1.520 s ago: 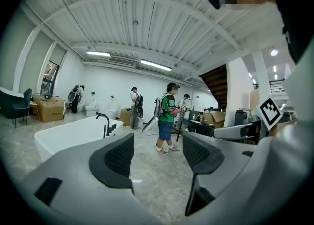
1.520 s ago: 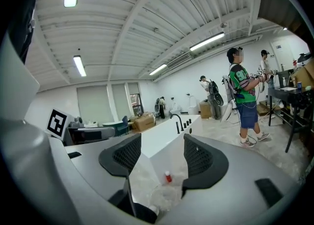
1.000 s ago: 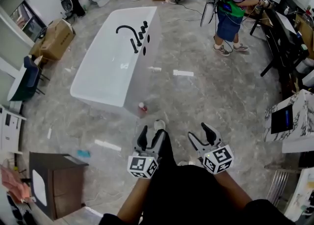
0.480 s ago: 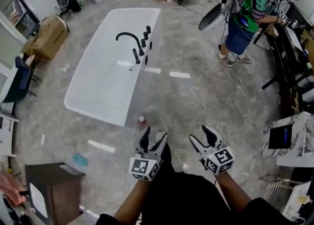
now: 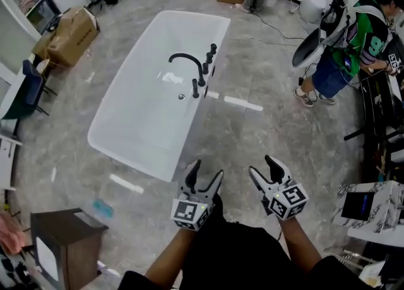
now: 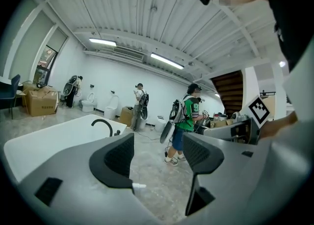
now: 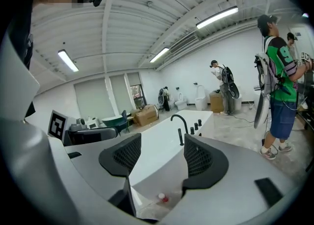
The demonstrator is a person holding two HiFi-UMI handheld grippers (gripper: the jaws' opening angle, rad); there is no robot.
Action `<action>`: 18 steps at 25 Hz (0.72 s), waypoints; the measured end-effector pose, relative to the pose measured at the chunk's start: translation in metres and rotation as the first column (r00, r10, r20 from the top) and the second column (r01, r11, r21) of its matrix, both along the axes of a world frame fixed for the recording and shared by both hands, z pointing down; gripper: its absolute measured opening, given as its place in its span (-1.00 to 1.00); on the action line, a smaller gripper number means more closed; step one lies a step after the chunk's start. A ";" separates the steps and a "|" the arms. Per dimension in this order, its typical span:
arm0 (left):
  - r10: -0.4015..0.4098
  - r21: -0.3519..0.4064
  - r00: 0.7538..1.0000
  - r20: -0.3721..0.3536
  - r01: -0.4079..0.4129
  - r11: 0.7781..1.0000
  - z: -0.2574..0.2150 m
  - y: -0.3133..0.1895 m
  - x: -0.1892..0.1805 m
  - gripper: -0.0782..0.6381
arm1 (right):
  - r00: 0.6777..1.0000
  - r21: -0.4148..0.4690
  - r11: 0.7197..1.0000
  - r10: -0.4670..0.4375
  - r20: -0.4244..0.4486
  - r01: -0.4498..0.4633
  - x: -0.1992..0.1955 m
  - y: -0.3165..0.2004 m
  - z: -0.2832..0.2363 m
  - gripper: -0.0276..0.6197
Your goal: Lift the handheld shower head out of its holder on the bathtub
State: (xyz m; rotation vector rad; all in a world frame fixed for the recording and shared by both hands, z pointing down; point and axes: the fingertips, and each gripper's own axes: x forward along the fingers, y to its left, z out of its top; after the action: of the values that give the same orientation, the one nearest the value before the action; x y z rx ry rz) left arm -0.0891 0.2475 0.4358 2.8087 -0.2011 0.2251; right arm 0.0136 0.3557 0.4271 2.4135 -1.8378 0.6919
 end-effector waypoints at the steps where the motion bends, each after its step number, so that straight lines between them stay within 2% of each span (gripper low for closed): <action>1: -0.002 -0.003 1.000 0.003 0.002 1.000 0.001 -0.009 0.006 0.01 | 1.000 -0.002 1.000 -0.009 0.004 0.009 0.005 -0.011 0.000 -0.17; 8: -0.008 -0.028 1.000 0.009 0.008 1.000 -0.001 -0.062 0.033 0.01 | 0.997 -0.015 0.997 -0.074 0.003 0.074 0.022 -0.078 -0.002 -0.17; 12: 0.002 -0.036 1.000 -0.005 -0.002 0.999 0.001 -0.083 0.037 0.01 | 0.991 -0.039 0.990 -0.137 0.010 0.137 0.011 -0.103 0.007 -0.17; 18: -0.006 -0.028 1.000 -0.012 0.006 1.000 -0.001 -0.115 0.031 0.01 | 0.984 -0.060 0.982 -0.178 0.013 0.179 -0.009 -0.122 0.016 -0.17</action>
State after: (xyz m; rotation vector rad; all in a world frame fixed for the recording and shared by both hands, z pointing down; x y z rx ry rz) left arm -0.0585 0.1322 0.4351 2.7802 -0.2025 0.2085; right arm 0.0045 0.2333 0.4428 2.1778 -1.9736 0.7309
